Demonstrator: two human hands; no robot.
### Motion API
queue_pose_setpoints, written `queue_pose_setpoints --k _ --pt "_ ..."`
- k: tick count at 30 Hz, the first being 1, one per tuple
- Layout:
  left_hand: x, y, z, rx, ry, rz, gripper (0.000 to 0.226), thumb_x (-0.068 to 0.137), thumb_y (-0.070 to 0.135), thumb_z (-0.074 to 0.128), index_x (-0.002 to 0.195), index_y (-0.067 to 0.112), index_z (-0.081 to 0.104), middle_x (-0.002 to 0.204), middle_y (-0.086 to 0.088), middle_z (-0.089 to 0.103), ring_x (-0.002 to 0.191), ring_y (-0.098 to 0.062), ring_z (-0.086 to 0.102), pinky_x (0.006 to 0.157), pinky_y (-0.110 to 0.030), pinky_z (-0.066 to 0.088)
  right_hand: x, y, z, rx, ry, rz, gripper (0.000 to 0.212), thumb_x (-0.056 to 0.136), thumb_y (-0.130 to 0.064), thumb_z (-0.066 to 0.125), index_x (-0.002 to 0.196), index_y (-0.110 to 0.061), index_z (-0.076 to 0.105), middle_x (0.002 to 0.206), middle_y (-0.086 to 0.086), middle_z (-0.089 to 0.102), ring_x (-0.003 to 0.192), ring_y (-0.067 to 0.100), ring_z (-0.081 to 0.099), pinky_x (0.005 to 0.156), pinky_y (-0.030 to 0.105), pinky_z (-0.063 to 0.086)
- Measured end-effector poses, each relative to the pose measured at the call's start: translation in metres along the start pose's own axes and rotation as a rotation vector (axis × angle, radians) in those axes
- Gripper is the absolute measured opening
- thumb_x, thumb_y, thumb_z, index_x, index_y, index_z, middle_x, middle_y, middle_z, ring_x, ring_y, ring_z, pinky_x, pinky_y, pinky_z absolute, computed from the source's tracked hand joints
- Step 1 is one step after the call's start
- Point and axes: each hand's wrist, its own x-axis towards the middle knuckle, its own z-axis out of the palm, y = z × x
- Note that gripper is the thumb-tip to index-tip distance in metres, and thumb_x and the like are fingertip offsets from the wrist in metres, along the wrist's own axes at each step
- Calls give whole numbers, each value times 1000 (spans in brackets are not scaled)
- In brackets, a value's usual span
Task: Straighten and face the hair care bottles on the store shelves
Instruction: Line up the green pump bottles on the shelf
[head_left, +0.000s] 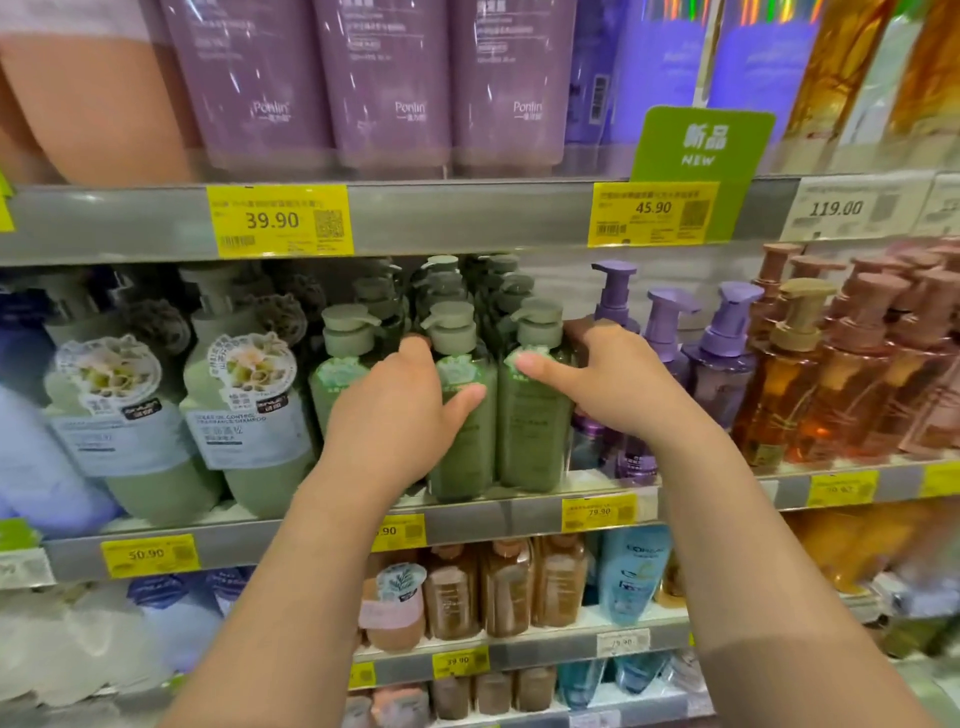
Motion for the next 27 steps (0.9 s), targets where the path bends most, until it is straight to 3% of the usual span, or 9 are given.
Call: queue_pose_setpoints --k 4,7,11,15,17,19,22,25,27 --pt "0 6 2 56 70 -1 60 82 72 54 88 16 35 60 6 38 47 -12 35 38 -25 25 -4 0 -7 -43 -78 -1 59 79 -78 53 126 -43 62 109 4 54 98 18 51 78 29 35" --pt "-1 10 3 94 100 -14 65 77 75 57 86 16 33 59 8 32 48 -15 33 37 -23 20 -5 -1 -9 -68 -43 26 64 78 -72 63 125 -30 65 111 6 59 104 23 57 77 29 37" --pt "-3 14 6 86 113 -47 69 72 75 63 85 15 32 60 9 28 52 -20 38 39 -23 18 -6 -9 -1 -159 118 80 74 66 -80 70 96 -13 59 97 8 65 91 25 61 67 35 46" --pt "-3 15 11 70 115 -94 69 72 75 63 89 16 32 65 7 34 61 -26 54 41 -26 25 -10 -9 0 -265 193 94 80 67 -89 56 85 -12 51 83 3 59 77 24 53 60 35 37" --pt "-6 16 11 50 113 -103 68 73 73 63 98 15 38 76 1 51 70 -28 62 44 -28 32 -11 -4 -9 -142 113 129 75 77 -84 54 96 -11 56 78 0 64 75 22 63 60 35 43" --pt "-10 21 10 29 107 -142 75 76 70 64 119 12 45 104 -6 62 84 -28 65 52 -29 38 -12 1 -15 8 11 153 64 86 -66 61 118 -12 56 73 -2 71 59 11 71 58 31 53" --pt "-24 37 6 -68 277 -182 73 78 56 72 130 11 47 126 -10 53 87 -31 64 57 -30 38 -16 3 -13 29 19 106 63 85 -55 71 130 -16 52 92 -4 68 43 2 65 57 28 56" --pt "-38 65 7 -188 506 10 47 80 40 73 115 13 59 111 -6 59 80 -25 64 52 -31 45 -20 2 -10 -4 76 38 66 86 -57 69 137 -18 54 110 2 70 65 13 72 75 36 58" --pt "-39 80 12 -233 372 28 50 82 44 70 123 17 58 116 -3 61 91 -26 66 63 -37 53 -21 2 -13 -34 46 -2 57 93 -52 63 138 -17 57 101 6 75 80 24 73 80 38 57"
